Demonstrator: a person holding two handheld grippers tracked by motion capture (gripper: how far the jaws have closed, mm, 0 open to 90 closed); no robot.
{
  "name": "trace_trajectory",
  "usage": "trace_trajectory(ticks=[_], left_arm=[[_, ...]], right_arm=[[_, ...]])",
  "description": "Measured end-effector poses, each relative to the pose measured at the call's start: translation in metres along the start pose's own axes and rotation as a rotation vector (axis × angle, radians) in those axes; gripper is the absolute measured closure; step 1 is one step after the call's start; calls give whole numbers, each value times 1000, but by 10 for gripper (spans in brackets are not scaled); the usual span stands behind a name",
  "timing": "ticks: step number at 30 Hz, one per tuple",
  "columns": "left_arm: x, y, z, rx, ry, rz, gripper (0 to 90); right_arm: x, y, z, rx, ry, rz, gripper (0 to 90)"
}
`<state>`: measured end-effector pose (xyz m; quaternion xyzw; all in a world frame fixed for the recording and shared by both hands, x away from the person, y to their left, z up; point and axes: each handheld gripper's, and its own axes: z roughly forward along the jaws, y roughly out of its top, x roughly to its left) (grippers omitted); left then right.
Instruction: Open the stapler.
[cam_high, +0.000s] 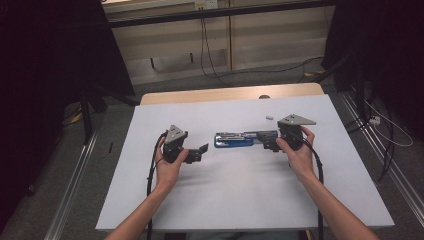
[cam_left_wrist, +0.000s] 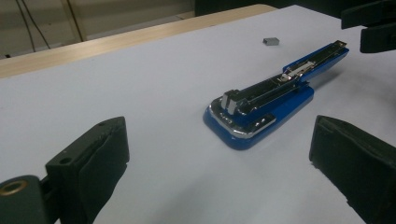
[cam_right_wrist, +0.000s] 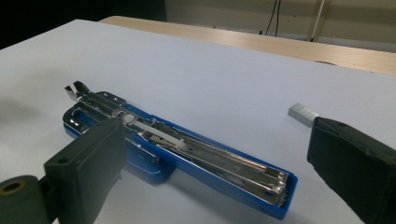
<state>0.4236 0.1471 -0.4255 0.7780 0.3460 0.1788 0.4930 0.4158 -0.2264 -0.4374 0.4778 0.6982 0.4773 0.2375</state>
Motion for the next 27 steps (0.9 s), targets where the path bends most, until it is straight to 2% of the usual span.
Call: trace_trajectory(ticks=[6, 11, 17, 20, 25, 27], left_arm=[[-3, -9, -19, -6, 14, -8, 49], [-5, -13, -33, -25, 13, 2, 48], [-6, -24, -50, -22, -1, 14, 48], [-5, -30, -58, -24, 8, 17, 48], [-7, -36, -69, -32, 9, -7, 48], [-6, -37, -71, -33, -3, -34, 48]], right_arm=[[-3, 0, -9, -1, -27, -6, 54], [-6, 2, -13, -21, -44, -4, 56], [-6, 2, -12, -16, -36, -5, 62], [-5, 2, -13, -19, -30, -10, 62], [-5, 2, -12, -14, -21, -15, 70], [-5, 3, -12, -20, -22, -11, 69]])
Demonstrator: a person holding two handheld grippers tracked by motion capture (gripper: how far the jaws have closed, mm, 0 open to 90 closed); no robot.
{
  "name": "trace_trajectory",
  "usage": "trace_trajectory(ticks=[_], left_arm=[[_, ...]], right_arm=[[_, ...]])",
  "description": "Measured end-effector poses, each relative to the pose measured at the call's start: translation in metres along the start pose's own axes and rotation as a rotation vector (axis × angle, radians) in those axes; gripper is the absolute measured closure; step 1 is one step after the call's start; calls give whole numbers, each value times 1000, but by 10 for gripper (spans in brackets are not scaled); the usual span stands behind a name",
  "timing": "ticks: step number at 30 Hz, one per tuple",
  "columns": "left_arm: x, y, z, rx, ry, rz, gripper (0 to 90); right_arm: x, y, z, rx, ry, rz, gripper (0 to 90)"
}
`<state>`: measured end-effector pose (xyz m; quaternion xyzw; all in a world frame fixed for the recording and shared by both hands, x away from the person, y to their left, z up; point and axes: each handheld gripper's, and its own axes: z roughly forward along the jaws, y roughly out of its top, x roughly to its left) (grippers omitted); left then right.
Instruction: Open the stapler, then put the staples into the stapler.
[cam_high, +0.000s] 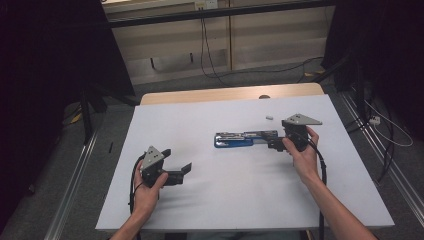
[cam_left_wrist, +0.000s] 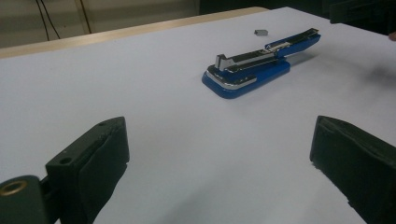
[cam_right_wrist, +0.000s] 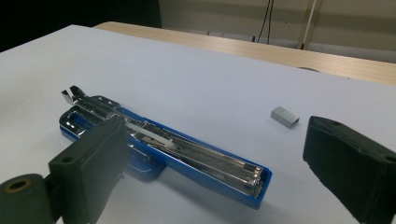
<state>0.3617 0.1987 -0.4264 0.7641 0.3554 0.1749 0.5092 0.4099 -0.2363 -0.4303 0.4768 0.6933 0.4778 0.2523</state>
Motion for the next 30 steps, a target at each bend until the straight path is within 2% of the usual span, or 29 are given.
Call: trace_trajectory(ticks=[1, 5, 9, 13, 17, 18, 19, 22, 25, 27, 30], left_arm=[[0, -1, -3, -7, -7, -19, 47], [-2, -3, -9, -8, 3, 1, 48], [-3, -4, -16, -28, 10, 20, 48], [-3, -8, -23, -29, 10, 13, 47], [-6, -11, -32, -30, 23, 36, 43], [-6, -11, -34, -29, 22, 44, 42], [-8, -11, -37, -39, 16, 28, 42], [-10, -12, -43, -48, 19, 31, 42], [-11, -14, -48, -44, 23, 13, 42], [-12, -14, -49, -49, 26, 6, 42], [-13, -14, -48, -47, 34, 31, 42]], right_arm=[[0, 0, 0, 2, 2, 4, 69], [-2, 0, 3, 12, 23, 10, 86], [-4, 3, 6, 23, 40, 4, 101], [-9, 10, 9, 48, 58, 4, 101], [-15, 16, 11, 79, 78, 33, 41], [-17, 16, 12, 86, 77, 36, 52], [-17, 17, 13, 91, 71, 32, 54], [-20, 18, 16, 99, 65, 37, 49], [-21, 22, 17, 111, 51, -1, 41], [-23, 28, 17, 113, 42, -5, 37], [-28, 37, 21, 118, 41, -8, 44]])
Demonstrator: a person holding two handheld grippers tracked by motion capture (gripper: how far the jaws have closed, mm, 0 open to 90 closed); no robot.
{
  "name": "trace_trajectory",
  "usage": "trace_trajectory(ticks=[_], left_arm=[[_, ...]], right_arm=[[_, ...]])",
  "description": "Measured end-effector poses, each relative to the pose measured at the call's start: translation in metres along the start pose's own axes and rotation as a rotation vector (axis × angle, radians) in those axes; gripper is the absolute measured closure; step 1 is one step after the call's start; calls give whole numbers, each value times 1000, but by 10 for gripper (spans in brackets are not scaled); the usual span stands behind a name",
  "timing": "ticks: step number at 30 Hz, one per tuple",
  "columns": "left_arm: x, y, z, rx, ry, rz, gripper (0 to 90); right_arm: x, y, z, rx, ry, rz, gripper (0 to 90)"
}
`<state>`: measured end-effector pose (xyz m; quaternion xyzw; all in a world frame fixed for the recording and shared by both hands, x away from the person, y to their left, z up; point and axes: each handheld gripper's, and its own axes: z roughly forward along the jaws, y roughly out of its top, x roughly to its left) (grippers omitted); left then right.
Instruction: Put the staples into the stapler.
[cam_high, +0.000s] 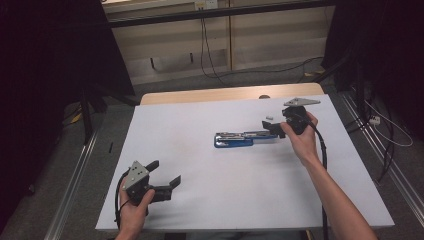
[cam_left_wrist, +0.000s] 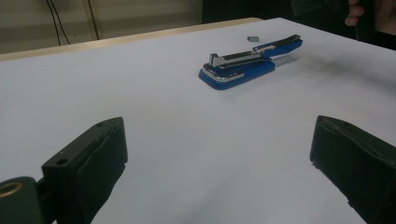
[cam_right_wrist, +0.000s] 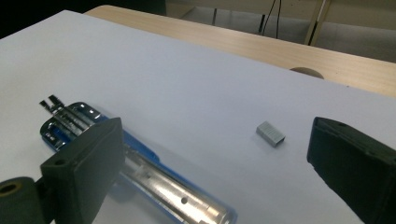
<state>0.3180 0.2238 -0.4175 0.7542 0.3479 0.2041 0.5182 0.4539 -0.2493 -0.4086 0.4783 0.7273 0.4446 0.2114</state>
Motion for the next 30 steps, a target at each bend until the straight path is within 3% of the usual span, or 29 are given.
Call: trace_trajectory(ticks=[5, 9, 13, 15, 17, 23, 30], left_arm=[[-3, 0, 7, 15, -19, 14, 40], [-5, -1, 9, 25, -26, 22, 40], [-6, 0, 9, 22, -27, 23, 40], [-5, -1, 8, 27, -25, 34, 40], [-3, -2, 7, 31, -24, 26, 40], [-1, -3, 5, 23, -13, 10, 40], [0, -4, 4, 30, -23, -23, 40]], right_arm=[[-7, 7, 12, 27, 11, -31, 75], [-13, 8, 21, 53, 15, -27, 88], [-20, 14, 24, 46, 11, -34, 181], [-22, 17, 26, 67, 13, -49, 185], [-25, 21, 28, 72, 3, -70, 210], [-31, 24, 39, 113, 12, -72, 238], [-36, 19, 48, 157, 12, -85, 292]])
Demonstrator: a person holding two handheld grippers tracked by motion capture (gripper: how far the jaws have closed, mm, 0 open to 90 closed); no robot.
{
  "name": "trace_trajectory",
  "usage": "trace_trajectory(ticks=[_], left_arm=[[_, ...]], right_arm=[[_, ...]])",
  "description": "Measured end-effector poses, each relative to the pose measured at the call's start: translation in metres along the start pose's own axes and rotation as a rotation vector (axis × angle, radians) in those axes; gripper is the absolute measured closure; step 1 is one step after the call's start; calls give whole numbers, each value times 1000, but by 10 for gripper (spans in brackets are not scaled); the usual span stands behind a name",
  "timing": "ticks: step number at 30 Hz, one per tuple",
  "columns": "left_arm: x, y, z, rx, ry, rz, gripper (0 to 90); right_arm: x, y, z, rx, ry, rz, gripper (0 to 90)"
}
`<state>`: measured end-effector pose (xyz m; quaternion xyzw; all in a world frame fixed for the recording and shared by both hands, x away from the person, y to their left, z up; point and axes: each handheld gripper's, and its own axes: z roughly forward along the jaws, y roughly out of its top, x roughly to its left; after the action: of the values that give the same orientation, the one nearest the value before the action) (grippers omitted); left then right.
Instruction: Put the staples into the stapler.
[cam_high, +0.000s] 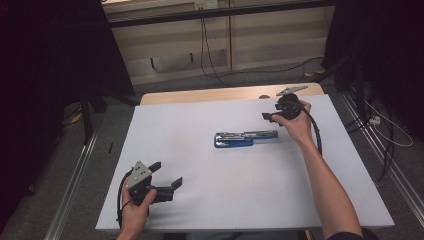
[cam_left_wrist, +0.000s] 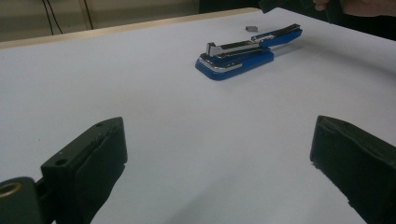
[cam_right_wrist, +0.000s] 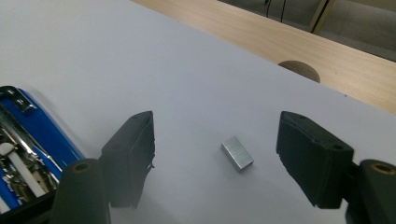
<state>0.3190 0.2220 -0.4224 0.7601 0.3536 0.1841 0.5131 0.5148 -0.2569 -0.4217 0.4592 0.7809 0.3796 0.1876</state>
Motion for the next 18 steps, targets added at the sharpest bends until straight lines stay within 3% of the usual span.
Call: trace_trajectory(ticks=[4, 11, 15, 18], left_arm=[[2, 2, 1, 1, 9, 19, 40], [0, 2, 4, 8, 2, 18, 40], [-1, 3, 5, 13, -5, 25, 40], [-2, 2, 5, 15, -6, 21, 40]], right_arm=[[-5, -2, 5, 20, -5, 2, 331], [-16, -13, 18, 52, -19, 18, 389], [-16, -15, 21, 68, -18, -4, 496], [-16, -13, 20, 72, -15, -14, 528]])
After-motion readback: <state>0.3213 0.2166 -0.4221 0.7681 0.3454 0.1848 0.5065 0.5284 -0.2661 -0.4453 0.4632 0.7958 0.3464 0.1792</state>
